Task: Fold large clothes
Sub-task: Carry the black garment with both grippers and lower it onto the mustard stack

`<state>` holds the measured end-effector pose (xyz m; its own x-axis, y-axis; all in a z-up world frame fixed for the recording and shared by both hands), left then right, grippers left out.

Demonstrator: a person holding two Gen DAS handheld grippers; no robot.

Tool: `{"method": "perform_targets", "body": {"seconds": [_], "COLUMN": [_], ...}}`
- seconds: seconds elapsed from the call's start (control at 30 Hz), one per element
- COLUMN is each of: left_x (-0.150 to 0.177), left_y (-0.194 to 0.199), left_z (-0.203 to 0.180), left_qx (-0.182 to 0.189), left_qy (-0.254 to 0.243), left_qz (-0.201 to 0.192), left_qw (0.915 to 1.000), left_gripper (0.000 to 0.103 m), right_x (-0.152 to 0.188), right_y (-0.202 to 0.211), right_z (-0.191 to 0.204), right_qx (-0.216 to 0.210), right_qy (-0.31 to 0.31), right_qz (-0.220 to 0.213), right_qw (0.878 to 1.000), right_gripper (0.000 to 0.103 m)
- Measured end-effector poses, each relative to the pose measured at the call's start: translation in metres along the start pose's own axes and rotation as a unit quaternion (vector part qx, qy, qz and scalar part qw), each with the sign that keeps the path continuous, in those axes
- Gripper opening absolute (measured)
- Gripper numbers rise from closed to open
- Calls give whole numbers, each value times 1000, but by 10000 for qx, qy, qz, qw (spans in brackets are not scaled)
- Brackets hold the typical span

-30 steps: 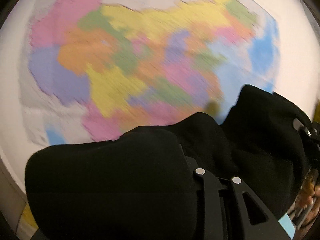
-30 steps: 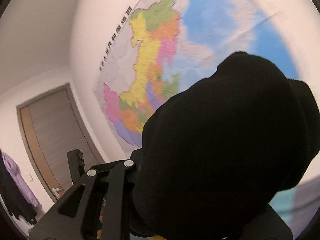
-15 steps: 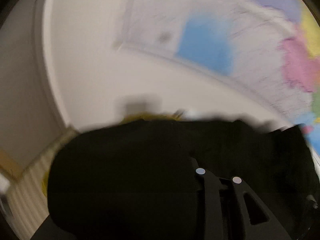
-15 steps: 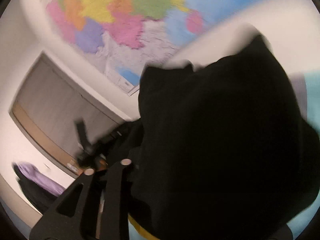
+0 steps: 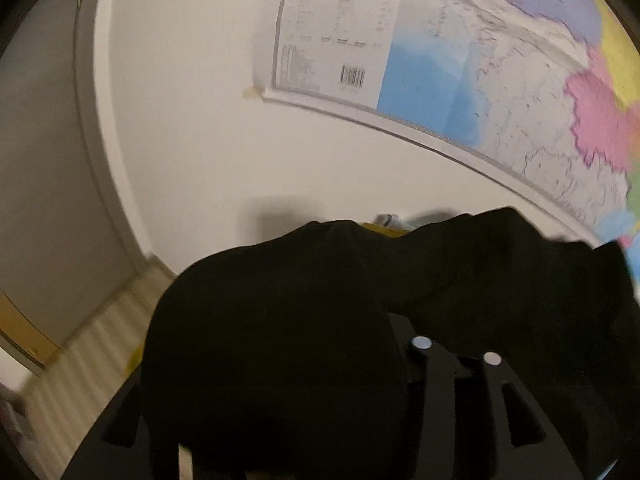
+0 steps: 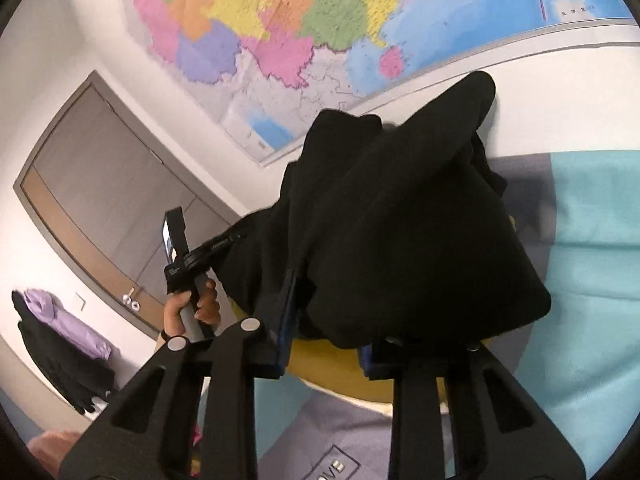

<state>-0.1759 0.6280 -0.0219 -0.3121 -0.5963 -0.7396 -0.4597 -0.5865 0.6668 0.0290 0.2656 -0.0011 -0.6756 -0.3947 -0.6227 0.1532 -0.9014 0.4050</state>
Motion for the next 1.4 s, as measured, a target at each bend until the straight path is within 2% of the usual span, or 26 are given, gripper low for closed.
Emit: {"method": "perform_targets", "body": {"seconds": [0.1,0.27,0.4,0.47,0.53,0.6,0.7,0.73,0.77,0.83,0.93,1.0,1.03,1.07,1.2,1.3,1.37,1.4], "left_x": [0,2,1,0,-1,-2,0,1,2,7,11,15,17,19,24,26,29,29], "left_y": [14,40,63,76,87,97,111,112,113,109,101,98,98,98,97,91,86,83], "left_z": [-1,-2,-2,-5,-9,-15,-28,-35,-39,-50,-64,-72,-76,-79,-95,-100,-101,-101], "left_qx": [-316,-545,-808,-885,-796,-723,-431,-268,-180,-97,14,134,218,268,367,407,388,372], "left_qy": [-68,-198,-290,-377,-501,-579,-697,-790,-858,-975,-1133,-1221,-1240,-1263,-1411,-1396,-1386,-1366], "left_qz": [-182,-458,-939,-1130,-1220,-1321,-1332,-1311,-1275,-1160,-1058,-994,-986,-974,-885,-746,-642,-602], "left_qw": [9993,9973,9919,9889,9881,9869,9877,9879,9880,9884,9879,9874,9871,9868,9854,9866,9875,9881], "left_gripper": [54,61,72,73,78,78,80,81,83,83,83,84,84,84,85,85,85,85], "right_x": [1,-9,-3,0,0,1,3,4,7,12,18,14,9,-1,-37,-56,-56,-52], "right_y": [-3,-17,-7,-2,-4,-4,-5,-3,-2,1,13,27,34,43,43,19,-1,-8], "right_z": [-1,11,2,2,3,4,8,9,11,16,27,40,46,50,40,15,-7,-15], "right_qx": [57,129,236,229,288,331,517,595,768,954,1055,1019,1010,1050,1086,1392,1255,1298], "right_qy": [9,121,243,230,300,348,546,622,747,1064,1598,1957,2116,2241,1922,1576,1130,1033], "right_qz": [77,73,94,101,110,139,234,265,336,493,726,561,424,143,-279,-260,51,148], "right_qw": [10000,9998,9994,9994,9991,9988,9969,9959,9937,9885,9788,9738,9712,9688,9749,9773,9856,9860], "right_gripper": [23,23,23,23,23,23,23,27,31,31,31,34,40,43,45,46,42,40]}}
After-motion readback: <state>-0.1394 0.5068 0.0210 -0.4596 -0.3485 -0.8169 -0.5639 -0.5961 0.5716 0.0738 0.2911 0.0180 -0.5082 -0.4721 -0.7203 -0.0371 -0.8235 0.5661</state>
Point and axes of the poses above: each gripper's, at about its wrist camera, not at the fingertips, and y roughly against the way its jaws point, z to its left, x to its underside, the point moved 4 cm from there along -y, roughly the way its jaws point, and after that the axes turned 1 degree about -x, right-handed, at the moved point
